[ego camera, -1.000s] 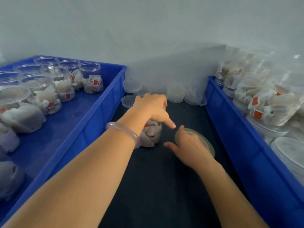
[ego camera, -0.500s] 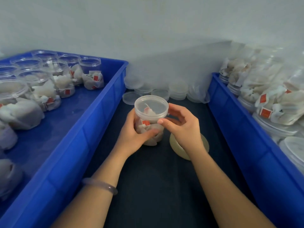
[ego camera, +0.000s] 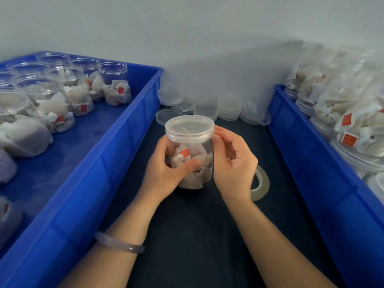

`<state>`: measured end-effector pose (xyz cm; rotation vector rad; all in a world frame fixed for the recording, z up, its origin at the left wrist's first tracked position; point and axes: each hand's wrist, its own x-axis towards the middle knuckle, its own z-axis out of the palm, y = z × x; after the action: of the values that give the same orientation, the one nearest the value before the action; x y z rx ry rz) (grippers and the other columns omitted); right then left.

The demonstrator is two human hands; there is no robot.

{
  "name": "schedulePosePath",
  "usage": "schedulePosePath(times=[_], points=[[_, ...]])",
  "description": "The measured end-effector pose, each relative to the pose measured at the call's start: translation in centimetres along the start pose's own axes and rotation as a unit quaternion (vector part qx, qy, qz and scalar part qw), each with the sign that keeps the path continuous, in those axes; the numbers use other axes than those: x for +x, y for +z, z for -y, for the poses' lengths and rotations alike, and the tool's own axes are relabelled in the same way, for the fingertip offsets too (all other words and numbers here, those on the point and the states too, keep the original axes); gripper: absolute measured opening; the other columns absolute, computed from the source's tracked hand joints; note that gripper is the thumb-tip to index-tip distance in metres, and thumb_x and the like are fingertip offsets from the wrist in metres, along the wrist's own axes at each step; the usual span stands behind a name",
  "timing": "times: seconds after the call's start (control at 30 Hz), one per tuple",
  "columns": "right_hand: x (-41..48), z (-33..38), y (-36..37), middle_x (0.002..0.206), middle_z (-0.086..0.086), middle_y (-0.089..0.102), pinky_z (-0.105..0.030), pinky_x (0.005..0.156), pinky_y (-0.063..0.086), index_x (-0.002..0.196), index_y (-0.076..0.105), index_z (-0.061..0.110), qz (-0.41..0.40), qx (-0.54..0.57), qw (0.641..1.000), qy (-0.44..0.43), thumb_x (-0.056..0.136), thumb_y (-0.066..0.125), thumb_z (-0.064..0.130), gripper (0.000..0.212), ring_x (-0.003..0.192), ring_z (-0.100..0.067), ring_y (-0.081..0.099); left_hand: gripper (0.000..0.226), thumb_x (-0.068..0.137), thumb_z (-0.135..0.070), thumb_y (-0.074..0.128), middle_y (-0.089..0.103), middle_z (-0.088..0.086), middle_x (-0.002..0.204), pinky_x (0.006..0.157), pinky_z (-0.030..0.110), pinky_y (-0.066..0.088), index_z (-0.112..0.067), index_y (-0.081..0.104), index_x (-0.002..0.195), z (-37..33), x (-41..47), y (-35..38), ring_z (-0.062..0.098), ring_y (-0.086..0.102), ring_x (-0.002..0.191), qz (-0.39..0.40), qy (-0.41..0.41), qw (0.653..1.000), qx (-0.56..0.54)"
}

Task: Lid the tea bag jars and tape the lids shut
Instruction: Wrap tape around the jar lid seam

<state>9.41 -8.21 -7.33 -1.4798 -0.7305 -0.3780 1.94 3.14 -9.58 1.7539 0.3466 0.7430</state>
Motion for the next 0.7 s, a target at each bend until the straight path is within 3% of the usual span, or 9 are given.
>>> schedulePosePath(times=[0.2, 0.33, 0.47, 0.63, 0.7], points=[[0.3, -0.2, -0.4, 0.103, -0.003, 0.065, -0.028, 0.081, 0.053, 0.104, 0.061, 0.006, 0.04, -0.063, 0.996, -0.047, 0.096, 0.048, 0.019, 0.021, 0.096, -0.012, 0.063, 0.061, 0.057, -0.064, 0.07, 0.06, -0.03, 0.096, 0.068, 0.002, 0.043, -0.042, 0.048, 0.109, -0.1, -0.3, 0.3, -0.012, 0.057, 0.089, -0.015, 0.007, 1.0, -0.005], [0.6, 0.1, -0.5, 0.104, 0.001, 0.065, -0.021, 0.075, 0.053, 0.102, 0.06, 0.015, 0.05, -0.037, 0.997, -0.051, 0.089, 0.055, 0.03, 0.02, 0.092, -0.008, 0.064, 0.057, 0.064, -0.047, 0.076, 0.059, -0.036, 0.099, 0.069, 0.003, 0.044, -0.044, 0.045, 0.112, 0.0, -0.3, 0.3, -0.013, 0.058, 0.094, -0.002, 0.014, 1.0, -0.019], [1.1, 0.3, -0.8, 0.098, 0.008, 0.064, -0.023, 0.074, 0.054, 0.095, 0.059, 0.023, 0.053, -0.05, 0.996, -0.054, 0.091, 0.056, 0.019, 0.006, 0.09, -0.007, 0.064, 0.055, 0.06, -0.057, 0.066, 0.059, -0.032, 0.097, 0.071, 0.005, 0.045, -0.042, 0.047, 0.11, 0.1, -0.3, 0.3, -0.01, 0.059, 0.092, -0.014, 0.014, 1.0, -0.016], [1.9, 0.8, -1.4, 0.106, 0.007, 0.063, -0.032, 0.082, 0.055, 0.097, 0.056, 0.023, 0.171, -0.072, 0.983, 0.001, 0.095, 0.048, 0.022, 0.008, 0.096, -0.011, 0.063, 0.046, 0.061, -0.066, 0.056, 0.06, -0.016, 0.095, 0.065, 0.001, 0.042, -0.049, 0.047, 0.102, 0.3, 0.0, -0.1, -0.012, 0.057, 0.087, -0.034, -0.017, 0.999, -0.005], [2.4, 1.0, -1.6, 0.103, 0.004, 0.065, -0.035, 0.081, 0.055, 0.095, 0.057, 0.023, 0.18, -0.086, 0.98, 0.021, 0.097, 0.051, 0.02, 0.007, 0.092, -0.013, 0.065, 0.043, 0.06, -0.065, 0.056, 0.06, -0.013, 0.094, 0.065, 0.005, 0.043, -0.049, 0.048, 0.099, 0.4, 0.0, -0.3, -0.01, 0.058, 0.086, -0.035, -0.018, 0.999, -0.001]])
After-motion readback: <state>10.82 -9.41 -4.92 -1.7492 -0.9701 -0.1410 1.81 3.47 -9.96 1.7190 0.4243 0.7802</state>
